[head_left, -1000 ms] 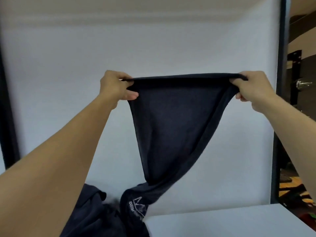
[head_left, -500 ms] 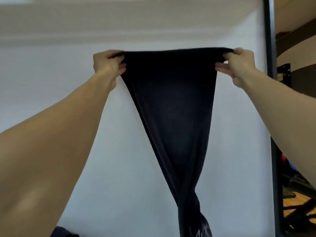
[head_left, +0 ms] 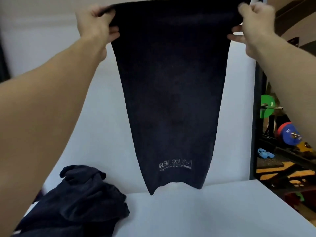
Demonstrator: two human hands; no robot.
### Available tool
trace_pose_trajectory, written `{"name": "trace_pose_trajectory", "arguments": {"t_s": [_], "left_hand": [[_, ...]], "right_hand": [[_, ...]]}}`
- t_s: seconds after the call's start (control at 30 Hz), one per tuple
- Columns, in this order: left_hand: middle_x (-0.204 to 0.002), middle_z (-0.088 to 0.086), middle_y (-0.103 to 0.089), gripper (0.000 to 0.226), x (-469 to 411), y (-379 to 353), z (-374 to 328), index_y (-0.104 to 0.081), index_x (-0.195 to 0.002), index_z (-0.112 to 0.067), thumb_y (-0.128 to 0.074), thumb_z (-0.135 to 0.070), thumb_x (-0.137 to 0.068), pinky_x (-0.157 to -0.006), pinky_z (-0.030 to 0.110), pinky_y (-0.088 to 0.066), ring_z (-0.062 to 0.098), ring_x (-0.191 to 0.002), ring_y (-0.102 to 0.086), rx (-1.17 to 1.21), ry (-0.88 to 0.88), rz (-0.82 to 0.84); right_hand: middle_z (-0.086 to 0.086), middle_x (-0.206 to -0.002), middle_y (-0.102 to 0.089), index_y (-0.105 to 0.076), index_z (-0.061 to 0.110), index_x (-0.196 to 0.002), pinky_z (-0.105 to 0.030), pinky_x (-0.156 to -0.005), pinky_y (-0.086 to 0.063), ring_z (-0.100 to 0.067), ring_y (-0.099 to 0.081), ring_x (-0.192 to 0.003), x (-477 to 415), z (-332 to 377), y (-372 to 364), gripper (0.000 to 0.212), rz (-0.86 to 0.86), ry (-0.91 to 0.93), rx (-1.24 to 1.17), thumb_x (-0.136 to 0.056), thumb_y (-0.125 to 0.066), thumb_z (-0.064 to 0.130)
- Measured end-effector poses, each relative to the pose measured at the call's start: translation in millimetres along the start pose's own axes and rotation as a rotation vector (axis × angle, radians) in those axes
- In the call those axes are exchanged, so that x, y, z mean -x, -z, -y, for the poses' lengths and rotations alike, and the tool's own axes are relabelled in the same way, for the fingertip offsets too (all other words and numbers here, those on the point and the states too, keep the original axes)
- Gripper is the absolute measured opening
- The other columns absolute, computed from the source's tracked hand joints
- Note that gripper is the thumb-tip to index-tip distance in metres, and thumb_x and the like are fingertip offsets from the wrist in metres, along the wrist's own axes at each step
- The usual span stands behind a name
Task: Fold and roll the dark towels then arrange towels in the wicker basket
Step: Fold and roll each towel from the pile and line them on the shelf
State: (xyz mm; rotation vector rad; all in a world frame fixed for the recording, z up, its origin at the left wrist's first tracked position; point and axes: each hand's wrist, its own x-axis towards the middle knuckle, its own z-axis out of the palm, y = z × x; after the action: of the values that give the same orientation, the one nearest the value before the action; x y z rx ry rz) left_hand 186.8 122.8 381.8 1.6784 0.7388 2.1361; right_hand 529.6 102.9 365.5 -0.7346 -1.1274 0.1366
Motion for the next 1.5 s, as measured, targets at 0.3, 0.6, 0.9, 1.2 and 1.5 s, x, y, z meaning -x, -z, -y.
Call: {"name": "trace_pose_trajectory", "arguments": {"t_s": [0.3,0.6,0.9,1.2,1.5], "left_hand": [[-0.065,-0.017,-0.063,0.017,155,79,-41,-0.066,-0.073,-0.023,-0.069,-0.018,-0.089,-0.052,0.008,-0.040,-0.008,-0.051,-0.055,-0.139,0.081,0.057],[-0.058,-0.012,-0.065,0.005,301,136,82,-0.073,-0.082,-0.014,-0.074,-0.009,-0.083,-0.046,0.012,-0.039,-0.006,-0.040,-0.051,-0.354,0.697,0.311],[-0.054,-0.004,-0.054,0.026,332,109,247,-0.067,-0.061,-0.011,-0.072,-0.016,-0.086,-0.052,0.027,-0.036,0.014,-0.053,-0.048,-0.637,0.900,0.520],[-0.069,0.007,-0.064,0.030,278,61,373,-0.067,-0.070,-0.001,-0.074,-0.027,-0.084,-0.063,0.033,-0.049,0.024,-0.064,-0.059,-0.840,0.826,0.266],[-0.081,0.009,-0.062,0.018,322,66,365,-0.067,-0.083,-0.011,-0.071,-0.028,-0.086,-0.076,0.033,-0.046,0.021,-0.074,-0.054,-0.879,0.918,0.377]], "right_hand": [[0.004,-0.060,-0.044,-0.052,0.023,-0.065,-0.021,-0.041,-0.034,-0.005,-0.039,-0.046,148,32,59,0.032,0.097,-0.058,0.345,-0.094,-0.056,0.037],[-0.004,-0.071,-0.046,-0.061,0.014,-0.080,-0.021,-0.045,-0.026,-0.013,-0.033,-0.052,285,-75,108,0.019,0.460,-0.612,0.449,-0.093,-0.063,0.027],[-0.003,-0.068,-0.040,-0.058,0.010,-0.076,-0.023,-0.046,-0.025,-0.013,-0.030,-0.054,321,-230,92,0.020,0.650,-0.915,0.560,-0.091,-0.063,0.022],[-0.006,-0.074,-0.061,-0.066,0.003,-0.088,-0.026,-0.054,-0.045,-0.015,-0.059,-0.058,276,-371,56,0.018,0.445,-0.899,0.637,-0.091,-0.062,0.020],[-0.011,-0.101,-0.067,-0.059,0.014,-0.114,-0.030,-0.068,-0.053,-0.021,-0.063,-0.079,316,-381,64,0.030,0.422,-0.926,0.622,-0.086,-0.066,0.024]]}}
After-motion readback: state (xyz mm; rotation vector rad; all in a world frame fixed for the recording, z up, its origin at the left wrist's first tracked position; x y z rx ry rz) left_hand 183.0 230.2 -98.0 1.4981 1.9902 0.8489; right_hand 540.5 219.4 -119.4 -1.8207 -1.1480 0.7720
